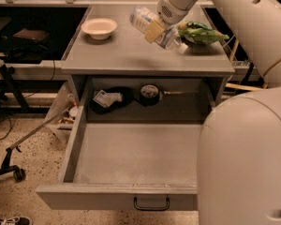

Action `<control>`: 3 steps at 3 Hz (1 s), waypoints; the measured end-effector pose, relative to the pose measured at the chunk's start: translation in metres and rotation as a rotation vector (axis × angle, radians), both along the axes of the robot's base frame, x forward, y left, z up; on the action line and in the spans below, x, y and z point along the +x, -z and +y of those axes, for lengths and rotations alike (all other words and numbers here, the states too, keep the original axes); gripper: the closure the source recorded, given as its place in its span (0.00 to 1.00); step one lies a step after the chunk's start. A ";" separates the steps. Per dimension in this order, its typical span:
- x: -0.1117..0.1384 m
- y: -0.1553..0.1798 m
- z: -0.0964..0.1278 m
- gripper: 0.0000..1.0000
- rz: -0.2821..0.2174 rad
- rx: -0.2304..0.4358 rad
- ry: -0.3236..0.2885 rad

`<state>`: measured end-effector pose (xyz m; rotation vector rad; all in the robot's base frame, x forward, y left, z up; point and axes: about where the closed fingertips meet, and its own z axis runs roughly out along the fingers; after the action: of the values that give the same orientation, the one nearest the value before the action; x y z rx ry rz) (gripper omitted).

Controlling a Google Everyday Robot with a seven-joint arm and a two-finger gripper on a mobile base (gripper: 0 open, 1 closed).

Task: Pick blue plastic bottle from top drawer and place on counter

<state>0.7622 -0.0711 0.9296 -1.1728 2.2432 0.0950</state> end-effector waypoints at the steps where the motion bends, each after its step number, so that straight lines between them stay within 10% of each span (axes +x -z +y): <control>1: 0.028 0.020 0.005 1.00 -0.044 0.014 0.134; 3: 0.033 0.026 0.006 1.00 -0.047 0.029 0.164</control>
Offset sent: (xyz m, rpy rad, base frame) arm 0.0253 0.0047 -0.0162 0.0148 -0.0393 -0.1181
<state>0.7957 -0.0647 0.9032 -0.9617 2.2793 0.0338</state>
